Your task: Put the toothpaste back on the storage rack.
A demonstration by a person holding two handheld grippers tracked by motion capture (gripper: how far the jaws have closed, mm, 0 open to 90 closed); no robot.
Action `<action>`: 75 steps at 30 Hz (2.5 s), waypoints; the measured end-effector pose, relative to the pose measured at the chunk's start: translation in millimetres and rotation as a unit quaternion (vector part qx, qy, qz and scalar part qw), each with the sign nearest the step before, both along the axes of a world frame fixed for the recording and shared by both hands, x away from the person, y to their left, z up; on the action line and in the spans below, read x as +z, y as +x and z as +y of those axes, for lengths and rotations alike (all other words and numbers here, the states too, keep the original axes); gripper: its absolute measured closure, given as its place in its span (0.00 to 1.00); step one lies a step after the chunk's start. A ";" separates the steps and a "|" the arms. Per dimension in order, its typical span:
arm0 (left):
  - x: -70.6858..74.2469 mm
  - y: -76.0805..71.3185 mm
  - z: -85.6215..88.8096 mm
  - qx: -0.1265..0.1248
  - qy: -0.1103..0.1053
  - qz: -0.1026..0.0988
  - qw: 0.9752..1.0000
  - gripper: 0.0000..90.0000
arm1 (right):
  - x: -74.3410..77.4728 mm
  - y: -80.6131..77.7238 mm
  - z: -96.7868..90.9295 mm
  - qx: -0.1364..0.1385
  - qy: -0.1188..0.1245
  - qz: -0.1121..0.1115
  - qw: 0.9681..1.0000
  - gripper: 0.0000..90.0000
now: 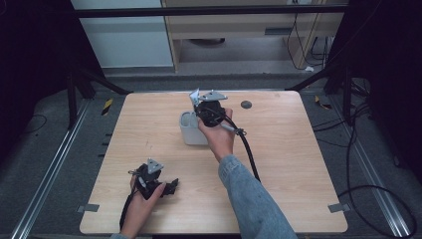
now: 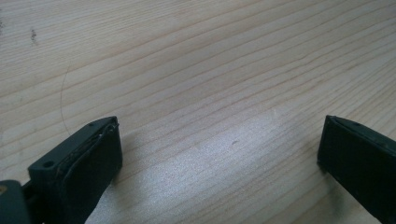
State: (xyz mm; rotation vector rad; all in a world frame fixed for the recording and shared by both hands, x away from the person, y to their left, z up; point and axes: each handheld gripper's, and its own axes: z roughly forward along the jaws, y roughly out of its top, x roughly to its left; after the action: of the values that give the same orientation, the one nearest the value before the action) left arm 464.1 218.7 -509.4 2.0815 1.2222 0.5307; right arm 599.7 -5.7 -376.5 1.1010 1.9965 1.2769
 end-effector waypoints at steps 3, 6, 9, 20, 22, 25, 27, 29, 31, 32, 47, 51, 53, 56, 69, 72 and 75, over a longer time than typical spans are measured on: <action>0.0 0.0 0.1 0.000 0.000 0.000 1.000 0.00 | -1.5 -0.3 1.1 0.001 0.000 0.001 1.000 0.89; -0.1 -0.1 -0.1 0.000 -0.001 0.000 1.000 0.00 | -3.0 -0.2 1.2 0.002 0.001 0.003 1.000 0.89; -0.1 -0.1 -0.1 0.000 -0.001 0.000 1.000 0.00 | -6.3 0.3 2.2 0.002 -0.001 0.007 1.000 0.89; 0.0 -0.1 0.0 0.000 0.000 0.000 1.000 0.00 | -12.7 1.6 6.0 0.002 -0.007 0.015 1.000 0.89; 0.0 -0.1 0.0 0.000 0.000 0.000 1.000 0.00 | -12.9 1.7 6.0 0.002 -0.008 0.015 1.000 0.89; 0.0 -0.1 0.1 0.000 0.000 0.000 1.000 0.00 | -13.9 1.6 5.8 0.001 -0.009 0.020 1.000 0.89; 0.1 -0.1 0.1 -0.001 0.001 0.000 1.000 0.00 | -14.9 2.1 5.4 0.001 -0.011 0.021 1.000 0.89; 0.1 -0.1 0.2 -0.001 0.001 0.000 1.000 0.00 | -16.2 2.6 4.7 -0.002 -0.010 0.024 1.000 0.89; 0.1 -0.1 0.2 -0.001 0.001 0.000 1.000 0.00 | -16.7 2.8 4.3 -0.003 -0.010 0.025 1.000 0.89; 0.1 -0.1 0.2 -0.001 0.001 0.000 1.000 0.00 | -17.2 3.0 4.1 -0.003 -0.010 0.026 1.000 0.89; 0.1 -0.1 0.1 -0.001 0.001 0.000 1.000 0.00 | -21.8 3.7 5.1 -0.002 -0.014 0.033 0.999 0.89; 0.1 -0.1 0.1 -0.001 0.001 0.000 1.000 0.00 | -22.7 3.7 5.5 0.001 -0.015 0.035 0.999 0.89; 0.1 -0.1 0.1 -0.001 0.001 0.000 1.000 0.00 | -22.7 3.8 5.6 0.000 -0.015 0.036 0.999 0.89; 0.1 -0.1 0.1 -0.001 0.001 0.000 1.000 0.00 | -22.3 4.1 5.9 0.000 -0.015 0.039 0.999 0.89; 0.1 -0.4 0.1 -0.001 0.001 0.000 1.000 0.00 | -19.6 11.9 12.6 0.004 -0.026 0.051 0.998 0.88; 0.0 -0.4 -0.1 0.000 0.000 0.000 1.000 0.00 | -19.5 14.2 14.3 0.004 -0.026 0.055 0.998 0.88; 0.0 -0.4 0.0 0.000 0.000 0.000 1.000 0.00 | -19.5 16.2 14.2 0.002 -0.023 0.057 0.998 0.88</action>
State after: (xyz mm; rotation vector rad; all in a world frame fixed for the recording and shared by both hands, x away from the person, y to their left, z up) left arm 463.6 218.7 -509.4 2.0822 1.2211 0.5311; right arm 615.8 8.5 -396.0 1.1719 2.1030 1.1875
